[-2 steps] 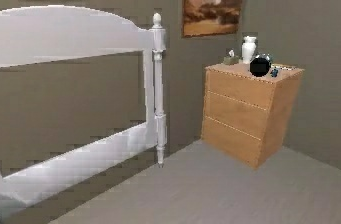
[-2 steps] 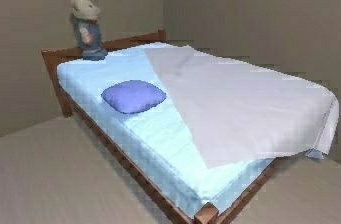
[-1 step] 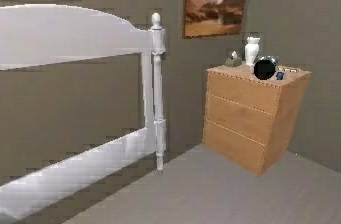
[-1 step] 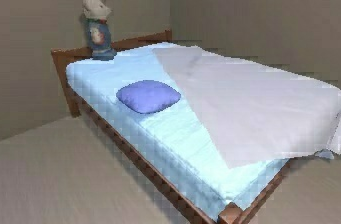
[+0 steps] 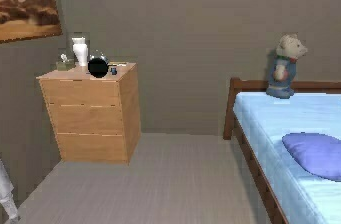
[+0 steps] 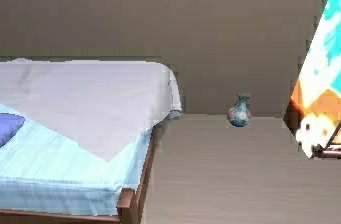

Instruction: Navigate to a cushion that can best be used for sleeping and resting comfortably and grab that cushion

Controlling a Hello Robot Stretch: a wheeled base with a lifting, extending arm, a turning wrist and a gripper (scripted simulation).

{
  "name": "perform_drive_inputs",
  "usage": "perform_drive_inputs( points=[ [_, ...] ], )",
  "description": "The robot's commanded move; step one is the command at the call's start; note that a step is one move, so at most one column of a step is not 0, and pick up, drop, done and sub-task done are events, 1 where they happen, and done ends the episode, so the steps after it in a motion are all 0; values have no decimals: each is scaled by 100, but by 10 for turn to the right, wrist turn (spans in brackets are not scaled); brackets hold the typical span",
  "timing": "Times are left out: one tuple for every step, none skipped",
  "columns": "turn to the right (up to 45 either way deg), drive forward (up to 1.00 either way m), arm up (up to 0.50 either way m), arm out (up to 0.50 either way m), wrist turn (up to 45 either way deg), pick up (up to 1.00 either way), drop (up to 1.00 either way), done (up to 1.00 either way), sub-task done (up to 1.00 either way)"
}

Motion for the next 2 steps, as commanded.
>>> perform_drive_inputs(
  points=[
    [30,0,0,0,0,0,0,0,0],
    [0,30,0,0,0,0,0,0,0]
  ],
)
